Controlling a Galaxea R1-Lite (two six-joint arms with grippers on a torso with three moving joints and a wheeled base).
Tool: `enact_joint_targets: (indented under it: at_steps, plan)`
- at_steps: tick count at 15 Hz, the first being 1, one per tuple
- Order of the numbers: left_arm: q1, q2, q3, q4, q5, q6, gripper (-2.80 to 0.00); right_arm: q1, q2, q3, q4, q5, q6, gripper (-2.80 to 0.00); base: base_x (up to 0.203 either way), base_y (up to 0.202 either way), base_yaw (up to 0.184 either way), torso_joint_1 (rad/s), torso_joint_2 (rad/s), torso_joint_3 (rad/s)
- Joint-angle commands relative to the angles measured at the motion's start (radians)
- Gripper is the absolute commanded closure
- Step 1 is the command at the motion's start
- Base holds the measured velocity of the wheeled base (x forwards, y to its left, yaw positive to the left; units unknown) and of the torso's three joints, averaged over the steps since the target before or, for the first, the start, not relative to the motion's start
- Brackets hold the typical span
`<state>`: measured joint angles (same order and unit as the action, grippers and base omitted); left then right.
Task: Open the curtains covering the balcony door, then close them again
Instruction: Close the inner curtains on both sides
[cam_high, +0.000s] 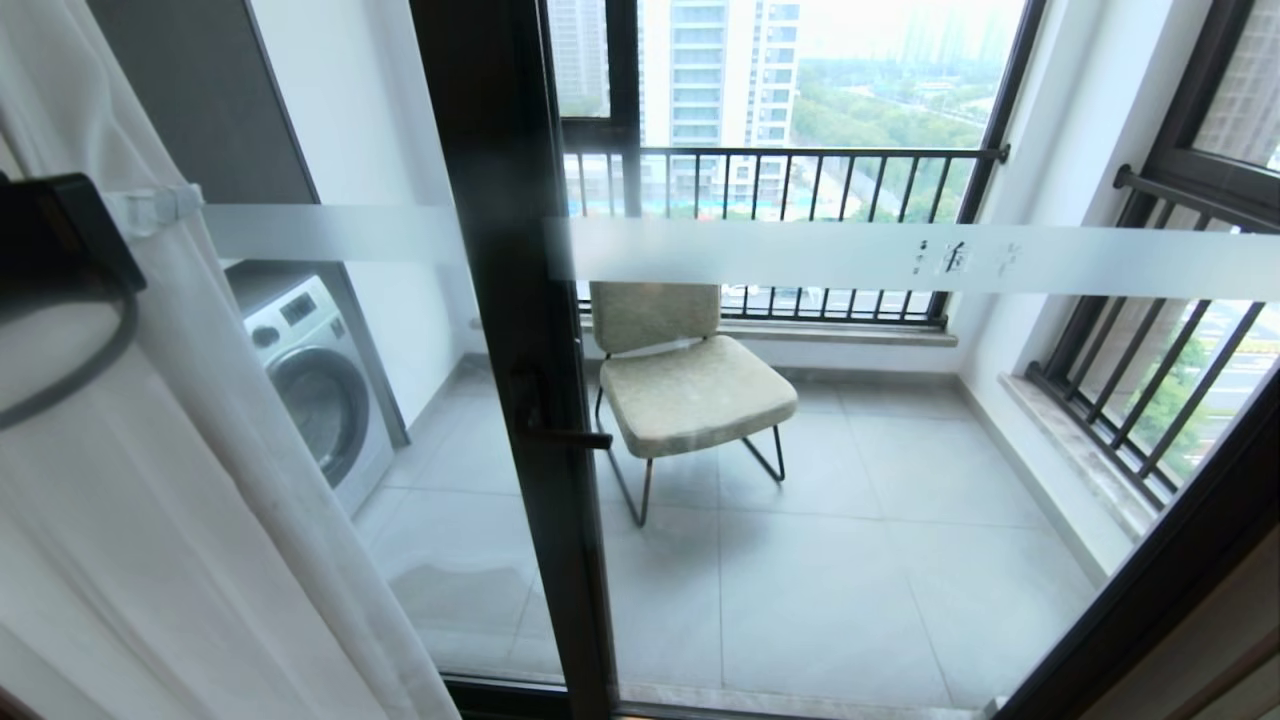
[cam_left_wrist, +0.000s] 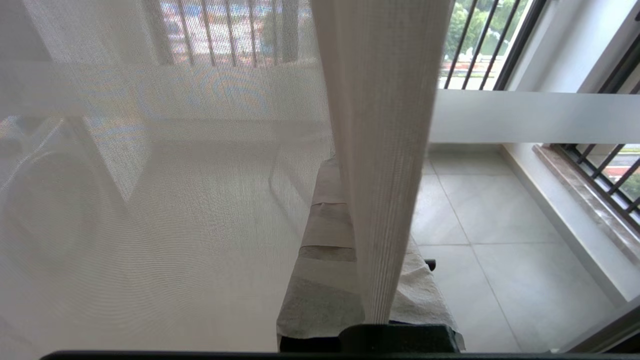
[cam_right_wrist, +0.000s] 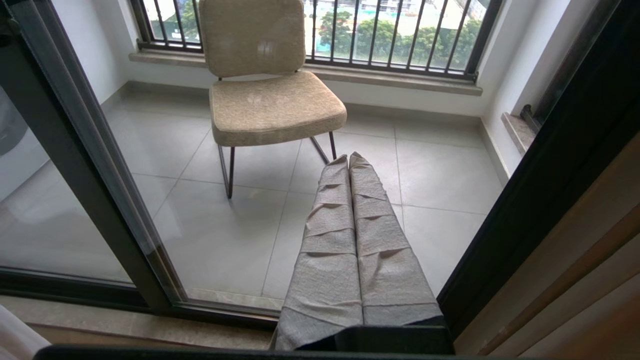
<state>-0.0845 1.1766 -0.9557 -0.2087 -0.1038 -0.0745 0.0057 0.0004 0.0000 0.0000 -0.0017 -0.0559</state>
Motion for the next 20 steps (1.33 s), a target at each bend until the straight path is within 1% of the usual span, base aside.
enact_joint_targets:
  at_steps: [1, 10, 16, 20]
  plan:
    - [0.0, 0.002, 0.0, -0.001, 0.0, -0.001, 0.0, 0.0, 0.0, 0.0, 0.0, 0.0, -0.001, 0.0, 0.0, -0.191, 0.001, 0.001, 0.0, 0.0]
    - [0.0, 0.002, -0.001, -0.012, 0.0, -0.002, 0.0, 0.0, 0.0, 0.0, 0.0, 0.0, -0.001, 0.0, 0.0, -0.179, -0.001, 0.001, 0.0, 0.003]
    - [0.0, 0.005, -0.003, -0.023, 0.0, -0.003, 0.0, 0.0, 0.0, 0.0, 0.0, 0.0, -0.001, 0.0, 0.0, -0.009, -0.001, 0.002, 0.0, 0.0]
    - [-0.03, 0.01, -0.012, -0.023, 0.0, -0.003, 0.0, 0.0, 0.0, 0.0, 0.0, 0.0, -0.001, 0.0, 0.0, 0.0, 0.0, 0.0, 0.0, 0.0]
